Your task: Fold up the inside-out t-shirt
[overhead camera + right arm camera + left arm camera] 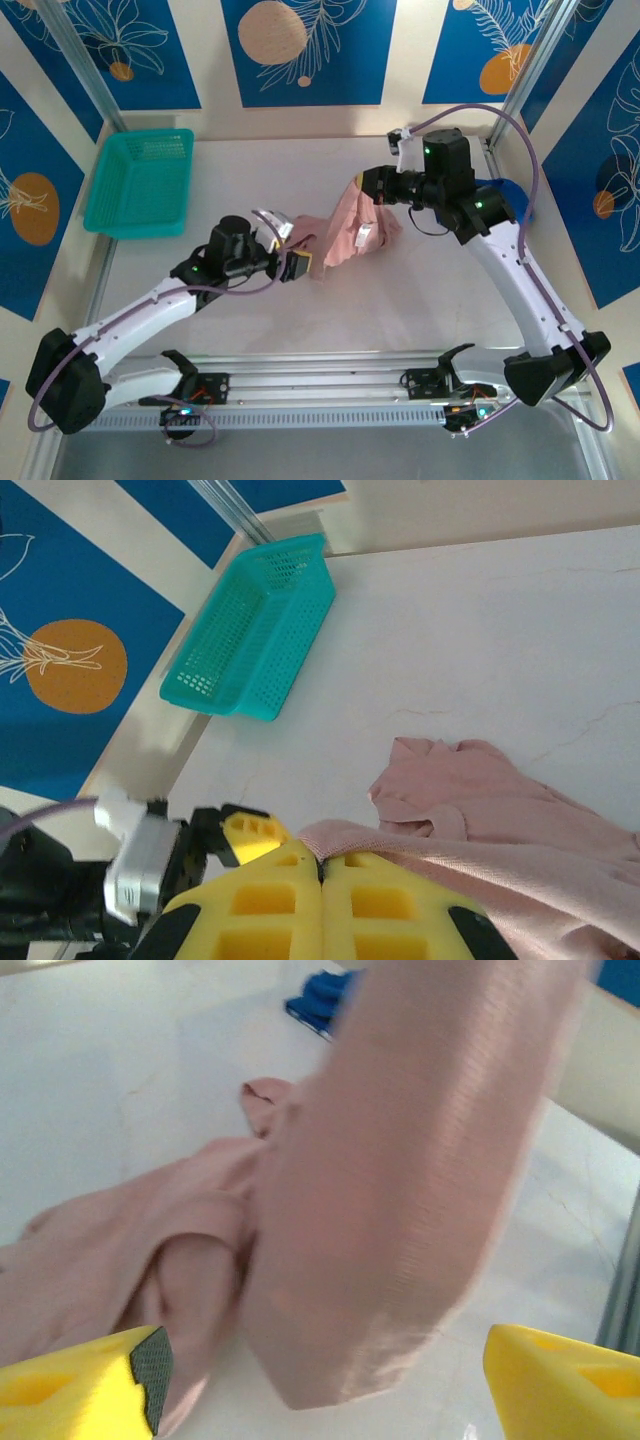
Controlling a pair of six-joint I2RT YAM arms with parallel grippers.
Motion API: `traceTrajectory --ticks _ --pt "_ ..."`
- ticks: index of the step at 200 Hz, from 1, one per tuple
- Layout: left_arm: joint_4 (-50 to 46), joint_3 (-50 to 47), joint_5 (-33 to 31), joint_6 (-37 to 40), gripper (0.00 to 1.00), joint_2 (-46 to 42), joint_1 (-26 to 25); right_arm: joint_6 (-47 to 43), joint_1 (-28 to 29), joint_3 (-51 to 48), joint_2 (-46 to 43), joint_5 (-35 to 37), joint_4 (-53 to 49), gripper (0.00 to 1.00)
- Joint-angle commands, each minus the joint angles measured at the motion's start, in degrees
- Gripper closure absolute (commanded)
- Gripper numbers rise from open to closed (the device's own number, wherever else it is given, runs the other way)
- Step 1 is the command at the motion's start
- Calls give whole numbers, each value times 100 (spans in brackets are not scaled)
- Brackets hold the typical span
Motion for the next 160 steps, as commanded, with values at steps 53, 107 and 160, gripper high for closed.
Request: traceTrajectory --ticks 53,107,160 --pt "97 856 -985 380 25 954 -431 -11 -72 155 88 -317 -30 100" --pt "71 1395 -751 438 69 1460 -424 -182 -154 72 90 -72 -208 100" --pt "163 1155 -95 296 100 891 -136 -596 -135 -94 198 561 -536 100"
